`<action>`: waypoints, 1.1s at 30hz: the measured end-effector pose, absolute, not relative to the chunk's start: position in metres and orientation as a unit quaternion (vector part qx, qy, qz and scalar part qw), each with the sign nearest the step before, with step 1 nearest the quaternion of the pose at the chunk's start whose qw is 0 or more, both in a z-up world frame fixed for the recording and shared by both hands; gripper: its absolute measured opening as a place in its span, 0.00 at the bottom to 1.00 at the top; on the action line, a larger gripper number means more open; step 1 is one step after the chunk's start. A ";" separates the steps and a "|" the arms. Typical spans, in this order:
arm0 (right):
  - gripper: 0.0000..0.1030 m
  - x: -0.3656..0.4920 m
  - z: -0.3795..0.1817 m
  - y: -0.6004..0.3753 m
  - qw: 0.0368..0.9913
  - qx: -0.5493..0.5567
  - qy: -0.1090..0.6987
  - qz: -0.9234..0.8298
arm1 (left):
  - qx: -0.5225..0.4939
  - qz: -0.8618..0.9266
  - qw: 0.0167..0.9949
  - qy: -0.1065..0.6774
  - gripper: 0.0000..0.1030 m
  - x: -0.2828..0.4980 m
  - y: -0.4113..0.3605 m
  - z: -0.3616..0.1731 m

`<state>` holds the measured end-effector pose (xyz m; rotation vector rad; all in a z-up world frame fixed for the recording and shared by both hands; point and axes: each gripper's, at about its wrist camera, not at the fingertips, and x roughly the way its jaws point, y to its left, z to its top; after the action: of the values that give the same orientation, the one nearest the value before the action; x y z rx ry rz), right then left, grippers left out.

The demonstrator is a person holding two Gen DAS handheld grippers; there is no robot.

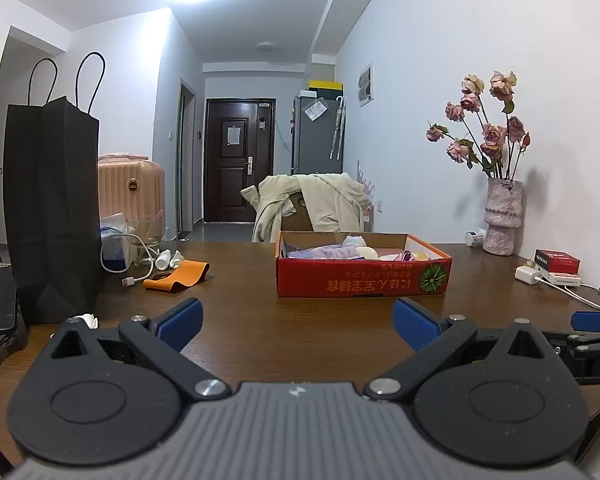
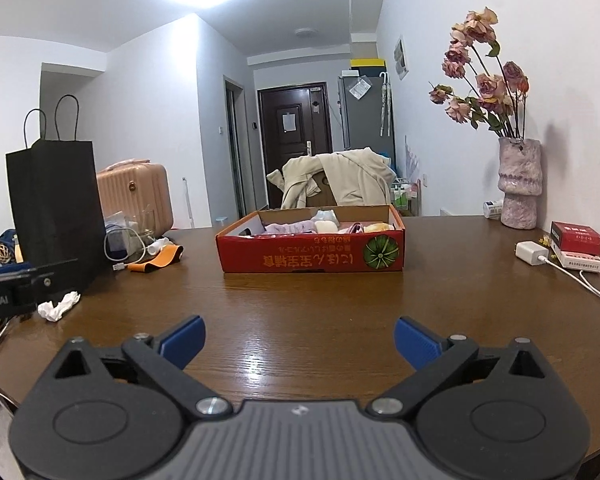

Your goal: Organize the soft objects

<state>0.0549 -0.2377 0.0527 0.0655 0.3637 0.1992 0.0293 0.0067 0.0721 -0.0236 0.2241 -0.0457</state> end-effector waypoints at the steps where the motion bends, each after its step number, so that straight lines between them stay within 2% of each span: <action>1: 0.98 0.055 0.053 -0.239 0.978 0.033 0.181 0.098 | -0.012 -0.023 0.994 0.111 1.00 0.029 0.007 0.072; 33: 0.99 0.056 0.049 -0.244 0.978 0.037 0.182 0.092 | -0.005 -0.033 0.994 0.108 1.00 0.028 0.005 0.071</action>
<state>0.0563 -0.2441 0.0493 0.0744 0.3668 0.1862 0.0284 0.0046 0.0712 -0.0108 0.2172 -0.0663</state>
